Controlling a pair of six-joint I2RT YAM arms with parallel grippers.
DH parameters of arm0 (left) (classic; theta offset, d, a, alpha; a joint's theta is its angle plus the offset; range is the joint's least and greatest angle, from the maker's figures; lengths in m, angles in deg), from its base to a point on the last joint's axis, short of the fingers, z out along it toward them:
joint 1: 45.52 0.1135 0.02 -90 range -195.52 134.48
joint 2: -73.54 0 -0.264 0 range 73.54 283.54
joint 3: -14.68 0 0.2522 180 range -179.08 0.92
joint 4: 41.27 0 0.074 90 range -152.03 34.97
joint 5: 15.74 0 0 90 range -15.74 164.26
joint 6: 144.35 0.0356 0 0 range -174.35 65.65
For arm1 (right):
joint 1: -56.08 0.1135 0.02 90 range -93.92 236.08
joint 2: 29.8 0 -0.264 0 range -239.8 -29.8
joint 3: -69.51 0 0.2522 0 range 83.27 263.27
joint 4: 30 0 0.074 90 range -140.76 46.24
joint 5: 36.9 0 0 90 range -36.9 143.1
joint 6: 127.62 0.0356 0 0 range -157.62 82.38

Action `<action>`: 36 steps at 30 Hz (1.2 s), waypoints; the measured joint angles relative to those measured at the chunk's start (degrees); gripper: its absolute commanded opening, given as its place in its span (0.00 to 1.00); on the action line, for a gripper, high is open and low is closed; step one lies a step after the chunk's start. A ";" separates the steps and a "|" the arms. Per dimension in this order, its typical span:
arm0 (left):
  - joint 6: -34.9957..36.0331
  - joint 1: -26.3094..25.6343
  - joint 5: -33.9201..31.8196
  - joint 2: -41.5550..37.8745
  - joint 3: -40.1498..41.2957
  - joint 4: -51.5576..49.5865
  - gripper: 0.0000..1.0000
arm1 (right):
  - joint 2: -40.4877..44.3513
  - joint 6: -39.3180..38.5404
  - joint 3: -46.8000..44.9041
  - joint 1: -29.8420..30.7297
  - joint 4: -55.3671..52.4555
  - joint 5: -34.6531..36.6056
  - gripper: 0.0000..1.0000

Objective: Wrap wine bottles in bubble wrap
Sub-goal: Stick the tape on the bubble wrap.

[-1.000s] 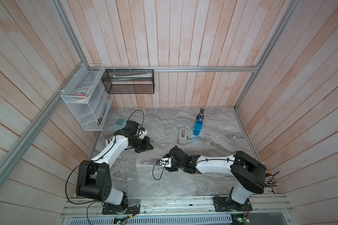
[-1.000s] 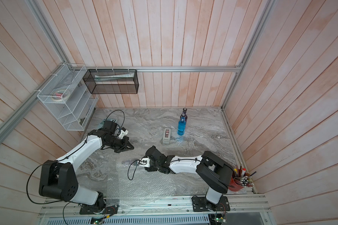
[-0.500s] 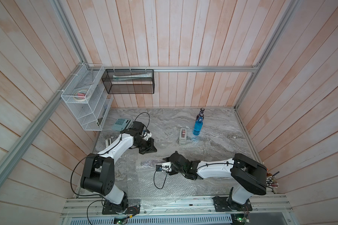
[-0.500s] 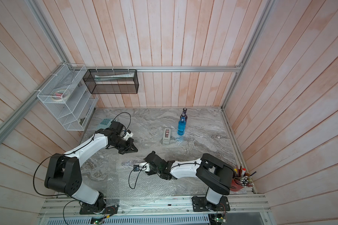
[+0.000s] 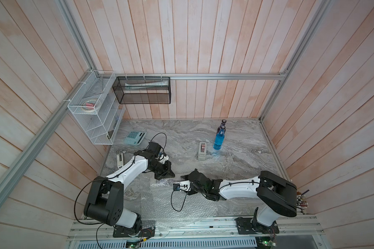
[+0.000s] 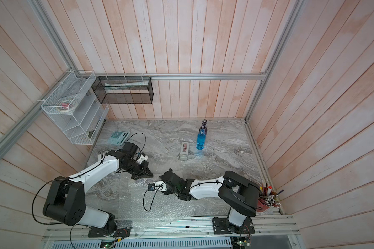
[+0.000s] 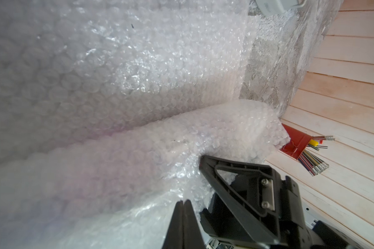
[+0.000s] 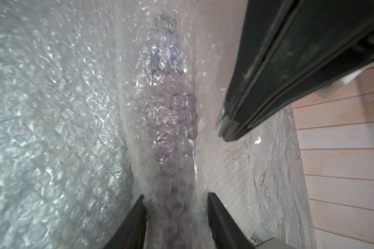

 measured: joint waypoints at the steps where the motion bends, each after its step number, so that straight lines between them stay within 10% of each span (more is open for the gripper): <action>1: -0.31 0.00 0.00 -0.44 0.26 0.09 0.00 | 0.09 0.11 -0.11 0.00 0.02 0.00 0.47; 36: -5.95 -1.40 -0.92 -7.43 8.74 2.67 0.00 | 1.27 6.69 -0.63 -0.76 -0.72 -4.22 0.47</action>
